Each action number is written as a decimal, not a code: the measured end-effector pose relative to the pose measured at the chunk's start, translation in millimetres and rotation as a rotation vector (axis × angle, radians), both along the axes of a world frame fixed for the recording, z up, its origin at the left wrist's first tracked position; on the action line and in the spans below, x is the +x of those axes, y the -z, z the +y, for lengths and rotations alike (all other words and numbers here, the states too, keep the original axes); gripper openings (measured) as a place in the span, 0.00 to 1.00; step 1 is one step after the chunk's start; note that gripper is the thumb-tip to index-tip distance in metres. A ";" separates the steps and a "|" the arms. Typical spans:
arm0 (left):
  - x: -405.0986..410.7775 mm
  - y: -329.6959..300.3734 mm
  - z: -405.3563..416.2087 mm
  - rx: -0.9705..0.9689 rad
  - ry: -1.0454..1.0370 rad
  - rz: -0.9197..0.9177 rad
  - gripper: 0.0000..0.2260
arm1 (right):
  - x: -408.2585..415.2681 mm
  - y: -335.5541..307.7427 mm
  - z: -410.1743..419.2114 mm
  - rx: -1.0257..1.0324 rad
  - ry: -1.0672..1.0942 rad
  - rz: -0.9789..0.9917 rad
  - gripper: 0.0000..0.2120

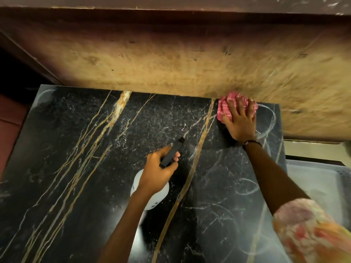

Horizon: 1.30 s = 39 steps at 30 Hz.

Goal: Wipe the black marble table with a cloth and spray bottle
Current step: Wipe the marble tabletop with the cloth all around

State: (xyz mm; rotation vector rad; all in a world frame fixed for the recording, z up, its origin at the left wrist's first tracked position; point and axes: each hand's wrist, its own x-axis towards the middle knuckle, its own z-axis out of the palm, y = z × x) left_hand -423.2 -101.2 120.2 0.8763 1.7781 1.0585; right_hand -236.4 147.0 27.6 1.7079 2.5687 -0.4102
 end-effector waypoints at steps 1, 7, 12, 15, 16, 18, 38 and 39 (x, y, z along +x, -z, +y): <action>2.3 -0.4 -1.9 -0.008 -0.003 0.004 0.08 | -12.4 0.7 -0.2 -0.003 -0.016 -0.002 0.42; 21.0 -3.7 -5.5 -0.010 0.020 0.030 0.07 | -7.0 9.3 -82.8 0.100 -0.436 0.080 0.31; 33.1 -2.4 -13.5 -0.029 0.011 0.028 0.08 | 91.7 7.6 -120.4 0.118 -0.389 0.048 0.32; 40.0 -3.2 -23.0 -0.036 0.011 0.029 0.08 | 95.9 4.5 -94.5 0.062 -0.206 0.015 0.32; 42.2 -3.6 -26.4 -0.035 0.008 0.032 0.07 | 83.4 2.3 -89.1 0.054 -0.145 0.018 0.32; 45.7 -3.7 -32.5 -0.038 0.001 0.038 0.06 | 52.0 0.2 -86.1 0.044 -0.087 0.030 0.32; 69.5 2.5 -84.8 -0.047 -0.080 -0.015 0.09 | 3.5 6.4 -141.2 0.029 -0.189 0.072 0.31; 70.7 3.0 -86.7 -0.047 -0.080 -0.002 0.08 | -9.9 7.4 -147.9 0.037 -0.243 0.071 0.31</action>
